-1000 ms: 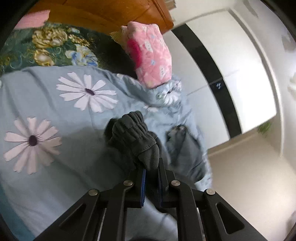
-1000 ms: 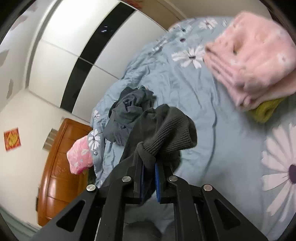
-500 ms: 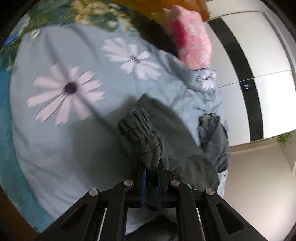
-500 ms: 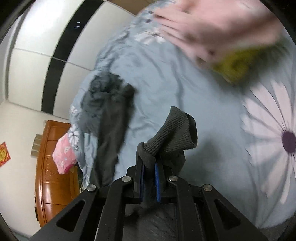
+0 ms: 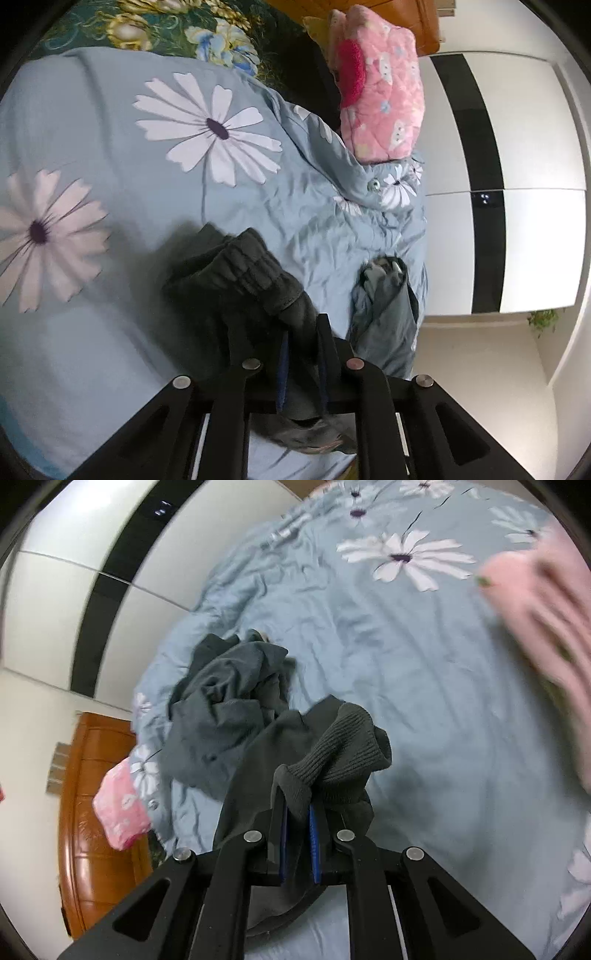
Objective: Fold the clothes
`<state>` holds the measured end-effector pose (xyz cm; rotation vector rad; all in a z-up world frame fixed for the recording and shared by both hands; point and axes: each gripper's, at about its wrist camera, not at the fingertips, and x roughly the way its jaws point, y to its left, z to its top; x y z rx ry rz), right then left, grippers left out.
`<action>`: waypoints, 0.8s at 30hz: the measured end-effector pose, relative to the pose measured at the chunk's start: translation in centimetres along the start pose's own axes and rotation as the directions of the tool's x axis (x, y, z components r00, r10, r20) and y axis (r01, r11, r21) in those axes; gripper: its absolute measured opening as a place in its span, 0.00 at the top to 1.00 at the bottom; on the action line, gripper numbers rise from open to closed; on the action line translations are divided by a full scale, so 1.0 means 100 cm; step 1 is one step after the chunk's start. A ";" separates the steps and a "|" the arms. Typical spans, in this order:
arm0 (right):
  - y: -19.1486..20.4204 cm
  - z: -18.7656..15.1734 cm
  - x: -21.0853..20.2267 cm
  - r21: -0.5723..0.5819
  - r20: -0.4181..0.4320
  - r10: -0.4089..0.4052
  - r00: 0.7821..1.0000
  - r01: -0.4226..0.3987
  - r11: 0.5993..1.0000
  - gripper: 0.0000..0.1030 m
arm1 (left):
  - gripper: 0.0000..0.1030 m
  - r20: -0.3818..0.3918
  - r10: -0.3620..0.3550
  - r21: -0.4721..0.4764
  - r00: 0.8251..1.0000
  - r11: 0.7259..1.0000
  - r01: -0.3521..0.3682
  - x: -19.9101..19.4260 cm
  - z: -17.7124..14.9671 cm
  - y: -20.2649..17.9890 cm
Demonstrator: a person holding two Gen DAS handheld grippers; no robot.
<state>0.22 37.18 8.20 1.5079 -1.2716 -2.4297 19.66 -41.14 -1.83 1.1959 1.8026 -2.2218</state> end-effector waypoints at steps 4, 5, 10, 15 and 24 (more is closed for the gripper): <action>0.018 0.033 0.062 0.020 -0.043 -0.072 0.996 0.073 0.997 0.90 | 0.82 0.000 0.031 -0.028 1.000 0.999 -0.031 0.048 0.030 -0.006; 0.023 0.041 0.077 0.023 -0.053 -0.091 0.994 0.092 0.996 0.90 | 0.82 0.004 0.042 -0.033 0.999 0.999 -0.042 0.056 0.034 -0.004; 0.037 0.060 0.125 -0.008 -0.078 -0.148 0.986 0.147 0.989 0.89 | 0.82 0.021 0.096 -0.043 0.995 0.995 -0.095 0.098 0.053 0.005; 0.041 0.064 0.142 -0.071 -0.081 -0.106 0.991 0.100 0.992 0.80 | 0.74 0.025 0.098 -0.029 0.995 0.995 -0.097 0.114 0.055 0.011; 0.028 0.045 0.068 -0.162 0.062 0.108 0.992 -0.097 0.982 0.48 | 0.34 0.110 0.036 0.182 0.993 0.982 -0.055 0.037 0.016 -0.015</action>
